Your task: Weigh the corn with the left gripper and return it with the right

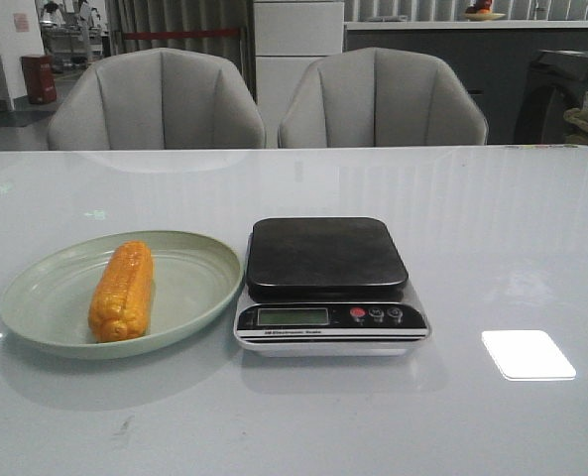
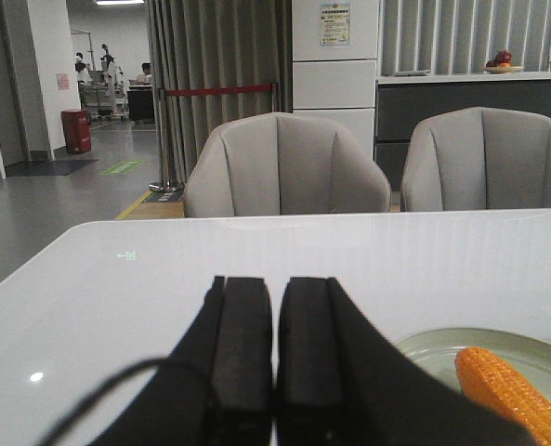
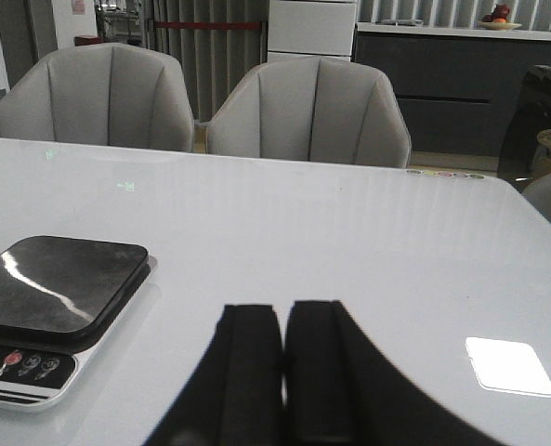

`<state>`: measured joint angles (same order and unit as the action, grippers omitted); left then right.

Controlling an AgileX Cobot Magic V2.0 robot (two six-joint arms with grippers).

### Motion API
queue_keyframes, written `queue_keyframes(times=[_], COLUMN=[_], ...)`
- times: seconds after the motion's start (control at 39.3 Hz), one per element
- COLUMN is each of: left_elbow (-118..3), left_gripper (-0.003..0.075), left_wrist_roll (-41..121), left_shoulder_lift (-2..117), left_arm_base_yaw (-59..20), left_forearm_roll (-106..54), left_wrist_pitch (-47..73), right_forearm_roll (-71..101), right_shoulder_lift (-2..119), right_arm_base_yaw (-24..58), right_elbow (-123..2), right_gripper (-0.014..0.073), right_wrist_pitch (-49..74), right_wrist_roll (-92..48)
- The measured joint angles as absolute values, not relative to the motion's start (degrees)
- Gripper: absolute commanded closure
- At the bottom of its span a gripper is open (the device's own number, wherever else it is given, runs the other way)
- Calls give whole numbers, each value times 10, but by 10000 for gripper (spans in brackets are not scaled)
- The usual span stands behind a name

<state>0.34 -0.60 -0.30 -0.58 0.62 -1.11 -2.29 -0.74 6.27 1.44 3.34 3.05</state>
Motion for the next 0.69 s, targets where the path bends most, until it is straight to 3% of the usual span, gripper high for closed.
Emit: queue_keyframes(times=[0.69], left_elbow=[3], left_gripper=[606], left_wrist_roll=[-6], left_shoulder_lift=[-3], left_arm_base_yaw=[-6], left_forearm_roll=[6], left_wrist_pitch=[-11], right_forearm_roll=[-23], right_shoulder_lift=[-7], right_arm_base_yaw=[63], right_elbow=[14], right_gripper=[426], right_wrist_pitch=[38], right_wrist_roll=[30])
